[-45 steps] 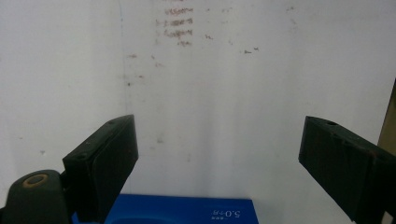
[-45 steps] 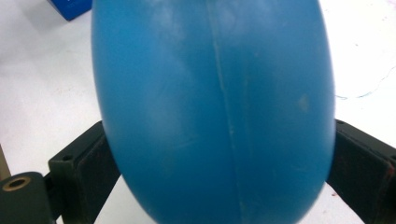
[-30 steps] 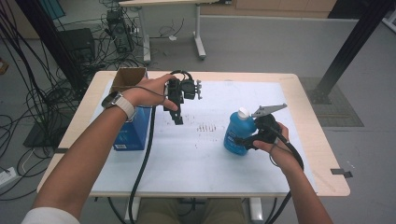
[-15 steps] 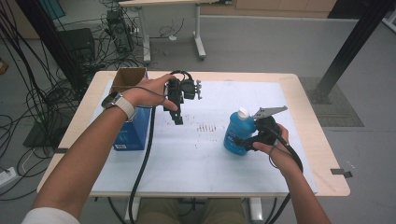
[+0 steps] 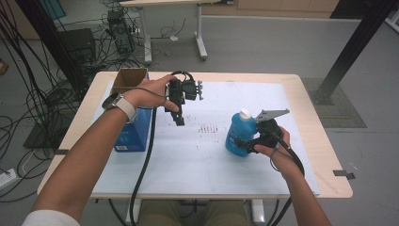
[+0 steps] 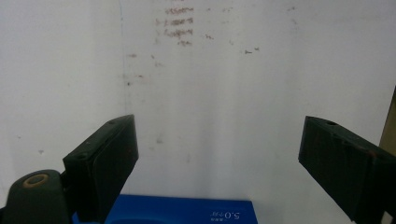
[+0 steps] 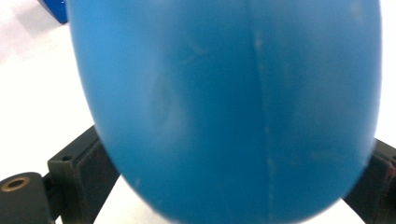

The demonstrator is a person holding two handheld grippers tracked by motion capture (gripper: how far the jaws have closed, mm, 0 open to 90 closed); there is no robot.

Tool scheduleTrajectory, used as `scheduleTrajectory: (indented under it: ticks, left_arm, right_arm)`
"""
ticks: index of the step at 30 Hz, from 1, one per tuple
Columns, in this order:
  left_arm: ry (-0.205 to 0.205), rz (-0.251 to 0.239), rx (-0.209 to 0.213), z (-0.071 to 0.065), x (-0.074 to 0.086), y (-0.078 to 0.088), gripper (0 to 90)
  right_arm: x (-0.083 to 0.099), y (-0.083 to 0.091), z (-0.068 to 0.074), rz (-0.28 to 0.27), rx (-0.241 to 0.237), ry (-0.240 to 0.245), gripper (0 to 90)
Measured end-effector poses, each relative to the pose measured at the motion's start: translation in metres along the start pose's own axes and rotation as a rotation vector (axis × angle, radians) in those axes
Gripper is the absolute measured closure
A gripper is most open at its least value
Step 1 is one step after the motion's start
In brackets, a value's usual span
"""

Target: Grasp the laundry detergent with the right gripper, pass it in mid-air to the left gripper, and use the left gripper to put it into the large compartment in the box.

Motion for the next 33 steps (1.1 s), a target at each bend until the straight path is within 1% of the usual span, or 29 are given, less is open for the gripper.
scheduleTrajectory:
  ticks: [6,12,16,20,22,33]
  left_arm:
    - [0.001,0.001,0.002,-0.0001,0.0,-0.0005,12.3]
    - [0.002,-0.001,0.004,-0.0003,-0.0005,-0.0012,12.3]
    - [0.002,0.0,0.003,-0.0002,-0.0005,-0.0012,12.3]
    - [0.0,0.001,0.001,0.0,0.0001,-0.0009,12.3]
    - [0.002,-0.002,0.0,-0.0002,0.0004,-0.0008,12.3]
    - [0.003,-0.003,-0.002,-0.0007,0.0013,0.0002,12.3]
  right_arm:
    - [0.0008,-0.002,0.0005,-0.015,-0.001,0.002,7.0]
    - [0.002,-0.0029,0.0004,-0.03,-0.006,-0.001,10.0]
    - [0.0029,-0.0041,0.0001,-0.035,-0.008,-0.004,10.0]
    - [0.0036,-0.0041,-0.0009,-0.045,-0.002,-0.009,11.9]
    - [0.0038,-0.0041,-0.001,-0.049,-0.004,-0.005,14.8]
    - [0.0024,-0.0038,0.001,-0.067,-0.01,0.001,17.0]
Point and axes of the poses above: each handheld gripper's, and its own axes: y roughly backward along the jaws, x roughly out of its underside, z roughly to its left, the point moved 6 cm from there along -y, roughly forward along the jaws, and after that the axes turned 5 degrees about z, right-handed, at the moved point
